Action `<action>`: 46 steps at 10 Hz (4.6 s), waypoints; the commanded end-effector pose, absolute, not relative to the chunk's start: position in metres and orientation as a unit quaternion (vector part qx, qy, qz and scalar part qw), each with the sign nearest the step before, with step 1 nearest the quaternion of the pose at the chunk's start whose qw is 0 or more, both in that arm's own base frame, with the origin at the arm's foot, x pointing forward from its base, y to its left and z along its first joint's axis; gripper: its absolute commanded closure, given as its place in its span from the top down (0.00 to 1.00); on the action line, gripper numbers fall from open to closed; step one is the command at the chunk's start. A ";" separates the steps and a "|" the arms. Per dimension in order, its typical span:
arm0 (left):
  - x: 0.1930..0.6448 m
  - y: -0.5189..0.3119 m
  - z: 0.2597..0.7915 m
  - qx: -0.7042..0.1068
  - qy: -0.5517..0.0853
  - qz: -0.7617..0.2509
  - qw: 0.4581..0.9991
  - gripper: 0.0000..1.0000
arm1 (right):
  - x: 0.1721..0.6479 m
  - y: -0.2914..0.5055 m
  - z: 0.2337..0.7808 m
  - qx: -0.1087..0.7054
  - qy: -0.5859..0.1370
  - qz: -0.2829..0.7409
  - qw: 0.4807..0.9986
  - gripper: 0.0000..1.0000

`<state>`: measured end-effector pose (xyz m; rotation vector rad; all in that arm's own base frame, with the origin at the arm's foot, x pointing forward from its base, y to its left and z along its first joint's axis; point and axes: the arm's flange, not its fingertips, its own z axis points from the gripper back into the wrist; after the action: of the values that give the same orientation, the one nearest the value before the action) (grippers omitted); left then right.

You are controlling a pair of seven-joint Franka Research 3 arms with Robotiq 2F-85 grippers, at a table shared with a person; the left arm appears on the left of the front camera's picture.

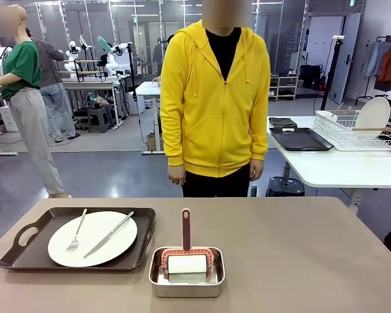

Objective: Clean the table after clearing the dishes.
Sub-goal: When the right (or left) Handle tray is removed, use the right hand (or left hand) to clean the right (or left) side of the table with the Lint Roller.

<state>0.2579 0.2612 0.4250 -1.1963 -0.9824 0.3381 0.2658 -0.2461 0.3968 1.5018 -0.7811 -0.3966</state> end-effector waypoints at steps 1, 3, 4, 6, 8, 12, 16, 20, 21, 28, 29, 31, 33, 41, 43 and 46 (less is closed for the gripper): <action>0.256 0.262 0.427 -0.542 -0.448 0.149 0.695 1.00 | 0.264 -0.243 0.398 0.662 -0.341 -0.168 0.646 1.00; 0.256 0.262 0.427 -0.542 -0.448 0.149 0.695 1.00 | 0.264 -0.243 0.398 0.662 -0.341 -0.168 0.646 1.00; 0.256 0.262 0.427 -0.542 -0.448 0.149 0.695 1.00 | 0.264 -0.243 0.398 0.662 -0.341 -0.168 0.646 1.00; 0.256 0.262 0.427 -0.542 -0.448 0.149 0.695 1.00 | 0.264 -0.243 0.398 0.662 -0.341 -0.168 0.646 1.00; 0.256 0.262 0.427 -0.542 -0.448 0.149 0.695 1.00 | 0.264 -0.243 0.398 0.662 -0.341 -0.168 0.646 1.00; 0.256 0.262 0.427 -0.542 -0.448 0.149 0.695 1.00 | 0.264 -0.243 0.398 0.662 -0.341 -0.168 0.646 1.00; 0.256 0.262 0.427 -0.542 -0.448 0.149 0.695 1.00 | 0.264 -0.243 0.398 0.662 -0.341 -0.168 0.646 1.00; 0.256 0.262 0.427 -0.542 -0.448 0.149 0.695 1.00 | 0.264 -0.243 0.398 0.662 -0.341 -0.168 0.646 1.00; 0.256 0.262 0.427 -0.542 -0.448 0.149 0.695 1.00 | 0.264 -0.243 0.398 0.662 -0.341 -0.168 0.646 1.00; 0.281 0.226 0.458 -0.514 -0.431 0.069 0.739 1.00 | 0.264 -0.243 0.398 0.662 -0.341 -0.168 0.646 1.00; 0.295 0.199 0.472 -0.488 -0.415 0.032 0.767 1.00 | 0.264 -0.243 0.398 0.662 -0.341 -0.168 0.646 1.00; 0.335 0.100 0.507 -0.431 -0.379 -0.114 0.811 1.00 | 0.264 -0.243 0.398 0.662 -0.341 -0.168 0.646 1.00; 0.374 0.006 0.527 -0.388 -0.336 -0.227 0.828 1.00 | 0.264 -0.243 0.398 0.662 -0.341 -0.168 0.646 1.00; 0.425 -0.169 0.490 -0.312 -0.217 -0.427 0.821 1.00 | 0.264 -0.243 0.398 0.662 -0.341 -0.168 0.646 1.00; 0.422 -0.159 0.496 -0.315 -0.200 -0.417 0.829 1.00 | 0.264 -0.243 0.398 0.662 -0.341 -0.168 0.646 1.00; 0.422 -0.159 0.496 -0.315 -0.200 -0.417 0.829 1.00 | 0.264 -0.243 0.398 0.662 -0.341 -0.168 0.646 1.00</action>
<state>0.4271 -0.1575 0.4922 -0.6807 -0.4365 -0.8756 0.2678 -0.2444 0.3960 1.5022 -0.7732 -0.3938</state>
